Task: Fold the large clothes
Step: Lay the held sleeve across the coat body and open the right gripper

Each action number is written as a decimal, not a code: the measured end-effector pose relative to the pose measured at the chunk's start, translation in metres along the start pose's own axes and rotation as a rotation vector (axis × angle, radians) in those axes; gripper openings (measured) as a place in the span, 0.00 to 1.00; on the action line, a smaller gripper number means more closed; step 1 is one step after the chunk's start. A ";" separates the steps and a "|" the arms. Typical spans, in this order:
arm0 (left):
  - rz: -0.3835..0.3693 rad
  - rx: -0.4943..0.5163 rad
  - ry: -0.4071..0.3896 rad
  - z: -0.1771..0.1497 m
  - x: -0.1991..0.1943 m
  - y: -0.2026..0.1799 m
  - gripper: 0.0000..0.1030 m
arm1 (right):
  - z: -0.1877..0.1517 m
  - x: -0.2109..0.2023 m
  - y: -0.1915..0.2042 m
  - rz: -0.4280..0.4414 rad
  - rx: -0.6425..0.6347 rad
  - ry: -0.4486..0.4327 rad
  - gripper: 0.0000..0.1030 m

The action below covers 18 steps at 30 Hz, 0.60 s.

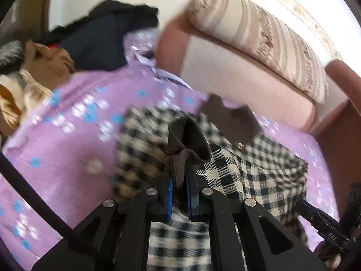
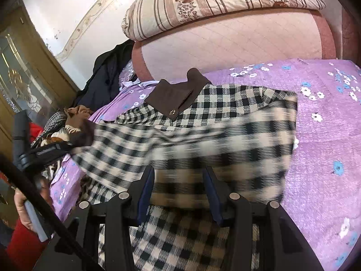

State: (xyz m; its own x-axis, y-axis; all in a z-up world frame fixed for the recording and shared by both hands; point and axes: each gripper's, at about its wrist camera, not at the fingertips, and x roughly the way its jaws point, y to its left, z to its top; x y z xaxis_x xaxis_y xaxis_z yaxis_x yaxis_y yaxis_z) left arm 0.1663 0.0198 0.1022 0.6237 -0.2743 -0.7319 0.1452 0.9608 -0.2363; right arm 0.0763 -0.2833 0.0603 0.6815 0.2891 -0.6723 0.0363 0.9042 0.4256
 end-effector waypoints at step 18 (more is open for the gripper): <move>0.060 -0.173 0.041 -0.016 0.009 0.081 0.13 | 0.001 0.015 -0.029 -0.101 0.064 0.002 0.46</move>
State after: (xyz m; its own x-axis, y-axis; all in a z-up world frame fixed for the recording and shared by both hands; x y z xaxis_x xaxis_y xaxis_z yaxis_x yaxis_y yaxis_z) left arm 0.1712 0.0949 0.0665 0.5947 -0.2219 -0.7727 -0.0274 0.9550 -0.2953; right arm 0.0867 -0.3057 0.0382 0.6703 0.1985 -0.7151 0.1513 0.9068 0.3935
